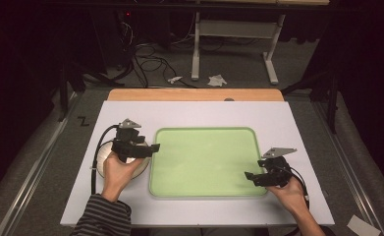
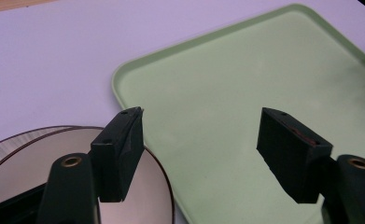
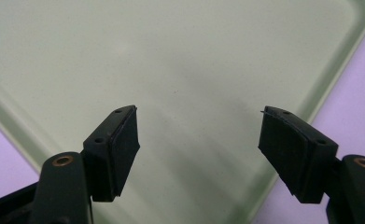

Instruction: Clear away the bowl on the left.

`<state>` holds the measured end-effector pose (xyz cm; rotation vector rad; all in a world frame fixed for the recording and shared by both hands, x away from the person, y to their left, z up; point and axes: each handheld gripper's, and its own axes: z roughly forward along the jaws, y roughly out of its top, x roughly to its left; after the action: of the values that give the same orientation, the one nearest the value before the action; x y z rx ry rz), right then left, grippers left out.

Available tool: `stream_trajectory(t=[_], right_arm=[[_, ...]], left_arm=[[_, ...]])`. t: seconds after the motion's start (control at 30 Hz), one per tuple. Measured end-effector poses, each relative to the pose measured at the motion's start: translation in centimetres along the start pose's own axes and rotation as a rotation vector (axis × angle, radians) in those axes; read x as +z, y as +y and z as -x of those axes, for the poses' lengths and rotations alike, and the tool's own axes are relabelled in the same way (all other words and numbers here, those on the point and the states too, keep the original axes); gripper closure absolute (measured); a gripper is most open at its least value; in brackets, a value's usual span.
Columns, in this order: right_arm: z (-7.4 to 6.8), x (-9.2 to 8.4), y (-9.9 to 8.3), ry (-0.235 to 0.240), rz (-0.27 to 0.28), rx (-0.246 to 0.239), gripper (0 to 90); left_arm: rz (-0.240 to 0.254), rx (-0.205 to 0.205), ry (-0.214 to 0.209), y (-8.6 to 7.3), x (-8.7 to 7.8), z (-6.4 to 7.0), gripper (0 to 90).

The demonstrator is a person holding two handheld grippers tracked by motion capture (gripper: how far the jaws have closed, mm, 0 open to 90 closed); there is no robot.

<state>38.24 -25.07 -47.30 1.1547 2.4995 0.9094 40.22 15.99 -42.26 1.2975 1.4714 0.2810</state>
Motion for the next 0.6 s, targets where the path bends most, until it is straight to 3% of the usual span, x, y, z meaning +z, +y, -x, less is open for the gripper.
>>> stream_trajectory(t=[0.6], right_arm=[[0.0,0.1,0.0,-0.001,-0.013,-0.001,29.8]], left_arm=[[0.005,-0.024,0.074,0.9,-0.3,-2.1,30.9]])
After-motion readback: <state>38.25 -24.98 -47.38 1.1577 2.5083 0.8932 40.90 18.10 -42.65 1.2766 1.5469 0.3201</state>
